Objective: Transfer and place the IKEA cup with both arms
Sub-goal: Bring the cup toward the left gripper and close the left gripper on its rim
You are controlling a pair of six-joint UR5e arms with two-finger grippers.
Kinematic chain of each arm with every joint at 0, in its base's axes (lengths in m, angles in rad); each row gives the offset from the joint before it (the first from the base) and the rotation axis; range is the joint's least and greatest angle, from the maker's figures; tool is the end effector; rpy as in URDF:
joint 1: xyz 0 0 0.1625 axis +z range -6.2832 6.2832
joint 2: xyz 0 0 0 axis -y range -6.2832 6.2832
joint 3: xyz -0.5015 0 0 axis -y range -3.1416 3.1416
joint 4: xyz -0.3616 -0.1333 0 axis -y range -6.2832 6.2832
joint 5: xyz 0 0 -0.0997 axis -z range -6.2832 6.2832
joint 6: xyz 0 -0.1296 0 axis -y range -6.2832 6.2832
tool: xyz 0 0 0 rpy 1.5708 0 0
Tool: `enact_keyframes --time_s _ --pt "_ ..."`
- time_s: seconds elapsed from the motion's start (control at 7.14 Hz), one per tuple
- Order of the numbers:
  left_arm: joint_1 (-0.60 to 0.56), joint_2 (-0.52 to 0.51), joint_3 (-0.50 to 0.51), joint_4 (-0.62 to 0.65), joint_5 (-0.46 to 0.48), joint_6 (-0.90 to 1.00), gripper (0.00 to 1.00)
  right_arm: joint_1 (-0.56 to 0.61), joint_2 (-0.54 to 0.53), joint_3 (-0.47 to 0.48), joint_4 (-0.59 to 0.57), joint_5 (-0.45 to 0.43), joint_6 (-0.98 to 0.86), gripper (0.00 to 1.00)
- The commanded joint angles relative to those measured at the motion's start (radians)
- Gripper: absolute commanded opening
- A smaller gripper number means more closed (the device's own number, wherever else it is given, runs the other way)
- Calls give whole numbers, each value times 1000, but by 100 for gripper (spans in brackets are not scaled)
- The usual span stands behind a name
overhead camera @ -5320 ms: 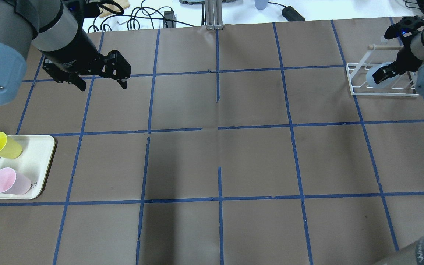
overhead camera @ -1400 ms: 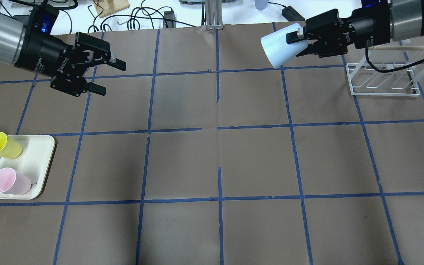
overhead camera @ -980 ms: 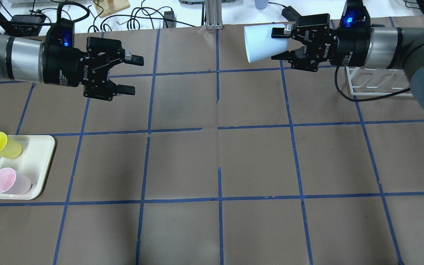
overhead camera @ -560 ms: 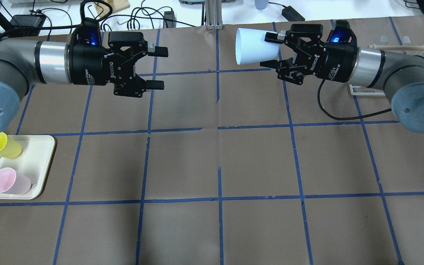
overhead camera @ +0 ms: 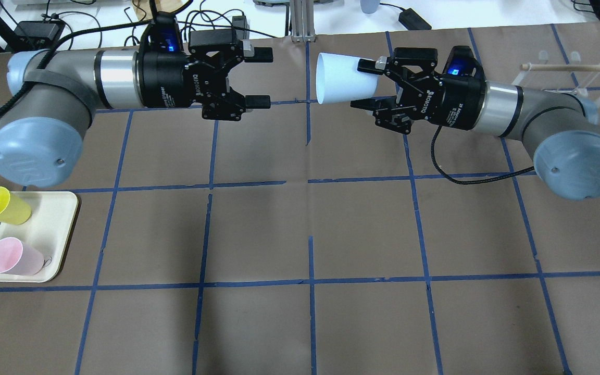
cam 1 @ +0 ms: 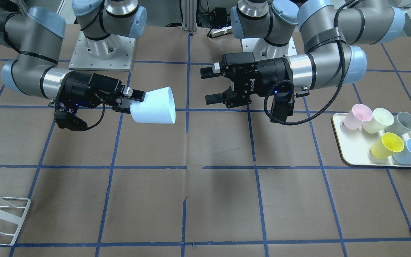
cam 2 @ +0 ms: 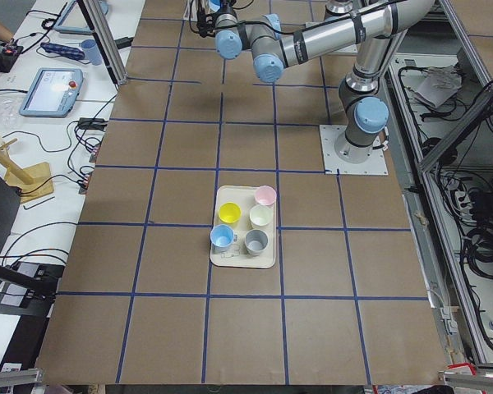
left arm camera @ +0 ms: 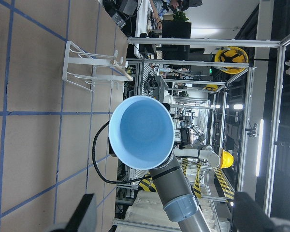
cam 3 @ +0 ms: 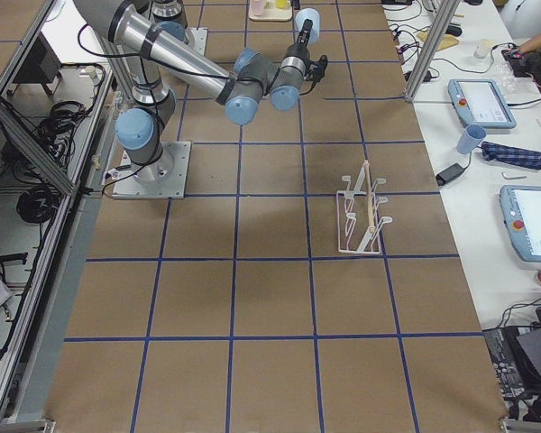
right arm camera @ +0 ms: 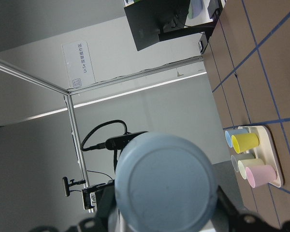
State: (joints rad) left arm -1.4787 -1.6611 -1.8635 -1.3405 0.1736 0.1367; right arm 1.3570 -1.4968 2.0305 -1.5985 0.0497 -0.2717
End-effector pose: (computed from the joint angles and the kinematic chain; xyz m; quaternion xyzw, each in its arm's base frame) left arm -0.2161 -0.4977 0.4895 0.0320 -0.7644 0.0152 0.6437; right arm 0.1637 -0.4845 0.4360 0.1619 0.6723 -0.0011 0.7223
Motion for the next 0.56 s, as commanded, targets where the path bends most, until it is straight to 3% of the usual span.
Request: enact_keyframes --time_s 0.0,0.14,0.42 --pt "-51 -81 7 299 6 -243 100 30 -2 2 0 -1 6 4" --pt "-55 -103 6 413 6 -370 100 31 0 2 2 -5 6 4" --pt "-66 -106 0 435 7 -446 100 31 0 2 6 -13 9 4"
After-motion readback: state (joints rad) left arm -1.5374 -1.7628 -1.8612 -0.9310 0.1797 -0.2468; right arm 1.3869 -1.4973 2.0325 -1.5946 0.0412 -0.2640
